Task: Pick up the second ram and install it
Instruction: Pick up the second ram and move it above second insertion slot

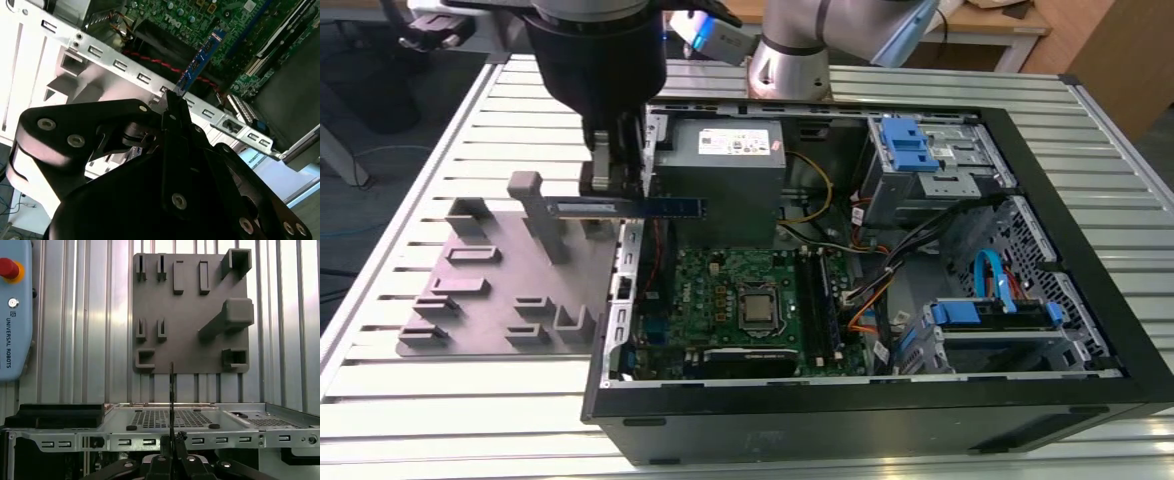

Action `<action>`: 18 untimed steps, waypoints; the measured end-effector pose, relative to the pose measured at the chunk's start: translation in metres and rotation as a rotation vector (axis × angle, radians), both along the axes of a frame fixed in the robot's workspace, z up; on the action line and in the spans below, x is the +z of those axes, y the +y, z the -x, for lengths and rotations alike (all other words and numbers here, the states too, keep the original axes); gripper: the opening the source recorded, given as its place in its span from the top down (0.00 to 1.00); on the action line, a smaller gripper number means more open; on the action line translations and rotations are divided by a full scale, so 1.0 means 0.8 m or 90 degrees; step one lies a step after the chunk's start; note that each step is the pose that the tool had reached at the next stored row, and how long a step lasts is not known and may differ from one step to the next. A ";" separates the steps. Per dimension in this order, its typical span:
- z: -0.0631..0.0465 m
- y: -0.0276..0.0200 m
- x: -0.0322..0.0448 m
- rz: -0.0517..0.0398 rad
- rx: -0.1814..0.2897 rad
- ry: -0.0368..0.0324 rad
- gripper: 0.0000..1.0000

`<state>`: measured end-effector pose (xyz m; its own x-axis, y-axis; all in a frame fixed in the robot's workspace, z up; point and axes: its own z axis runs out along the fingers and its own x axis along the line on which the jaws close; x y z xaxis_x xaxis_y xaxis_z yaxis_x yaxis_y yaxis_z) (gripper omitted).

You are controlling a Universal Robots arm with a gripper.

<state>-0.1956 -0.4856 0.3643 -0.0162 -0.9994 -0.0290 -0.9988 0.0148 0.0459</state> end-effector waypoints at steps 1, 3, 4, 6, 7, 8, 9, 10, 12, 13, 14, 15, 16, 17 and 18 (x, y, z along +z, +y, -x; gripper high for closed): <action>-0.003 0.0000 0.0000 0.0000 0.000 0.0000 0.89; -0.007 0.0000 0.0000 0.0000 0.000 0.0000 0.89; -0.010 0.0000 0.0000 0.0000 0.000 0.0000 0.89; -0.015 0.0000 0.0000 0.0000 0.000 0.0000 0.89; -0.018 0.0000 -0.0001 0.0000 0.000 0.0000 0.89; -0.020 0.0000 -0.0002 -0.0001 0.000 0.0000 0.89; -0.023 0.0000 -0.0002 0.0000 0.000 0.0000 0.89; -0.025 0.0000 -0.0001 0.0000 0.000 0.0000 0.89; -0.031 0.0000 -0.0002 0.0000 0.000 0.0000 0.89; -0.034 0.0000 -0.0002 0.0000 0.000 0.0000 0.89; -0.036 0.0000 -0.0002 0.0000 0.000 0.0000 0.89; -0.039 0.0000 -0.0001 0.0000 0.000 0.0000 0.89; -0.042 0.0000 -0.0002 0.0000 0.000 0.0000 0.89; -0.044 0.0000 -0.0002 0.0000 0.000 0.0000 0.89; -0.046 0.0000 -0.0002 0.0000 0.000 0.0000 0.89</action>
